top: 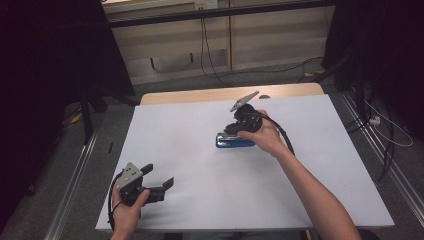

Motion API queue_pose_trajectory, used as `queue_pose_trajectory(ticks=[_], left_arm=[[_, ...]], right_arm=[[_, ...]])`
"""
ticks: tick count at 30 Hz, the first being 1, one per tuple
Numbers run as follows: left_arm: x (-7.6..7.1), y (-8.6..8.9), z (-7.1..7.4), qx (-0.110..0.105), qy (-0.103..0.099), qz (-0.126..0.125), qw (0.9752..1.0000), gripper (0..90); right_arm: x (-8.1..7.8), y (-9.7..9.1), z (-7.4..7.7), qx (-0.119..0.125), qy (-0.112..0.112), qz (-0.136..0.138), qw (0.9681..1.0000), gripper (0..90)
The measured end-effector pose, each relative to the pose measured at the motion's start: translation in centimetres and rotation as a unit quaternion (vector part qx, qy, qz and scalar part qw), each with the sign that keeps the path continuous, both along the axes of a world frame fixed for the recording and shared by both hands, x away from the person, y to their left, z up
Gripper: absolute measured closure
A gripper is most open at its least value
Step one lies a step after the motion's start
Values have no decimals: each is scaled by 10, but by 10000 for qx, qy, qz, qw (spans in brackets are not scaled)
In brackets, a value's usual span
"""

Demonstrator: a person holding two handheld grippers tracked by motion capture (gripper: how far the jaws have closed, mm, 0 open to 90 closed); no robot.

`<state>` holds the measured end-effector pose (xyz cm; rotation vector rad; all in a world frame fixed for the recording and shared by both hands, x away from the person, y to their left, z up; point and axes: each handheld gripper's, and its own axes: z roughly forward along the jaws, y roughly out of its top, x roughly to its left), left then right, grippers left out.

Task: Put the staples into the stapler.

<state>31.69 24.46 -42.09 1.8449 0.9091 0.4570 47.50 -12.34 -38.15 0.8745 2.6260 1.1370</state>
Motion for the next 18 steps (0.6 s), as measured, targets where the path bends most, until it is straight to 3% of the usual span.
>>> queue_pose_trajectory(ticks=[5, 7, 18], left_arm=[[0, 1, 0, 0, -5, 9, 10000, 75], [0, 1, 0, -26, -18, 15, 10000, 76], [1, 2, 0, -13, -19, 20, 10000, 76]], right_arm=[[4, 6, 4, 0, -91, 61, 9999, 790], [7, 7, 3, -12, 57, 150, 9999, 790], [15, 5, 0, -145, -12, 163, 9998, 790]])
